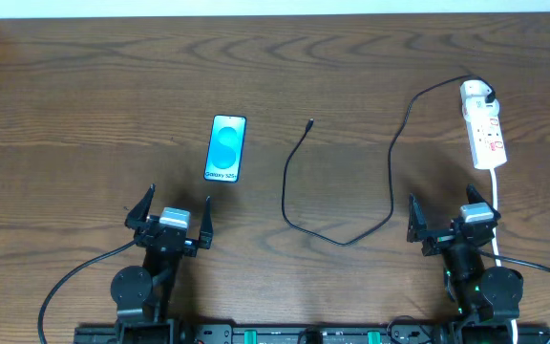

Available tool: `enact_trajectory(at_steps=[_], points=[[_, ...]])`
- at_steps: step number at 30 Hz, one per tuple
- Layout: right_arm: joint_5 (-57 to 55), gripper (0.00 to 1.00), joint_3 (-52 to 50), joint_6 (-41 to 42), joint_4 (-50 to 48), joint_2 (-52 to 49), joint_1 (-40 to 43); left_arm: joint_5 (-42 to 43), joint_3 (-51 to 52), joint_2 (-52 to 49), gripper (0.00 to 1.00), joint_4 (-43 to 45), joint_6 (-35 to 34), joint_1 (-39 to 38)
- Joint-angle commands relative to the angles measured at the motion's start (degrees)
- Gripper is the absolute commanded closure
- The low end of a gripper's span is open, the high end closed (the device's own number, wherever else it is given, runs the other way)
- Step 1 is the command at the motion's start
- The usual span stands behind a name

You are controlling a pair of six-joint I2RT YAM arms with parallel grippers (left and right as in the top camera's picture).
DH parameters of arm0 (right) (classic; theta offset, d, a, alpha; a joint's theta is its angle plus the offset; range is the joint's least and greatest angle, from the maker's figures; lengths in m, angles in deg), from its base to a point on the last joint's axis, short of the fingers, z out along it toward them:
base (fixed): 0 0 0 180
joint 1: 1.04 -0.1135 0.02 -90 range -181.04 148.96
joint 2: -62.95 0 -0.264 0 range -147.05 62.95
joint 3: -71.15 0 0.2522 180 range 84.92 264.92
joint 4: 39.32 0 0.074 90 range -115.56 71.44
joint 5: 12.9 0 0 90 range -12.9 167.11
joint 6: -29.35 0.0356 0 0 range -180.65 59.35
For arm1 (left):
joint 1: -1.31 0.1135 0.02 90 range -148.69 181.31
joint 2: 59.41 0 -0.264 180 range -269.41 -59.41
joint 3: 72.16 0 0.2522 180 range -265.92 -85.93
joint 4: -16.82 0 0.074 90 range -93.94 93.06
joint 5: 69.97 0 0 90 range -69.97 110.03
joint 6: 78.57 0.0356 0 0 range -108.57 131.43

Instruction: Plug charger to phone and switch on socket

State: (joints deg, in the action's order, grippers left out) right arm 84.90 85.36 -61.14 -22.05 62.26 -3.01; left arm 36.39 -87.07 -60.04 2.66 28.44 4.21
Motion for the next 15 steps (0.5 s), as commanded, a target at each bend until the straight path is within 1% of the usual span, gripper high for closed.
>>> enact_trajectory(at_steps=[1, 9, 13, 15], points=[[-0.33, 0.01, -0.13, -0.44, 0.15, 0.37, 0.07, -0.17, 0.9, 0.39, 0.02, -1.88, 1.14, -0.02], [-0.33, 0.01, -0.13, -0.44, 0.15, 0.37, 0.07, -0.63, -0.61, 0.39, 0.02, -1.88, 0.46, -0.02], [-0.35, 0.01, -0.13, -0.44, 0.15, 0.37, 0.07, -1.68, -1.64, 0.28, 0.02, -1.88, -2.43, -0.02], [-0.33, 0.01, -0.13, -0.44, 0.15, 0.37, 0.07, -1.66, -2.03, 0.15, 0.02, -1.88, -2.75, -0.02]])
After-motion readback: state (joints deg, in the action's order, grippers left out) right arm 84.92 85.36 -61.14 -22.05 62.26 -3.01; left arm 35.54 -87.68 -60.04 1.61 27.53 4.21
